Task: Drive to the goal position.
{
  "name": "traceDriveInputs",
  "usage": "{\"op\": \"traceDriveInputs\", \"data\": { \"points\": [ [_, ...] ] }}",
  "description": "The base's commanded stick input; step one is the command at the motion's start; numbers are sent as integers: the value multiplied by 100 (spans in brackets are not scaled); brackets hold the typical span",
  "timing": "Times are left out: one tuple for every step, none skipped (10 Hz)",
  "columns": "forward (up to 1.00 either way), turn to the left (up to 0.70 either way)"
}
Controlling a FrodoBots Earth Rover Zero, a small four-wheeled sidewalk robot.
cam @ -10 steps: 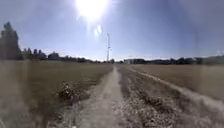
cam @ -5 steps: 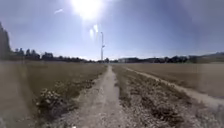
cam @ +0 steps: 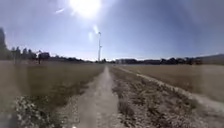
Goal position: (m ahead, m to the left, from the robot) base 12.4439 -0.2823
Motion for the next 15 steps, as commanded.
{"op": "traceDriveInputs", "data": {
  "points": [
    [85,0],
    [85,0],
    [85,-3],
    [85,-6],
    [85,-3],
    [85,0],
    [85,-10],
    [85,-24],
    [85,-2],
    [85,-15],
    [85,-2],
    [85,0],
    [85,-4],
    [85,-13],
    [85,-22]
  ]
}}
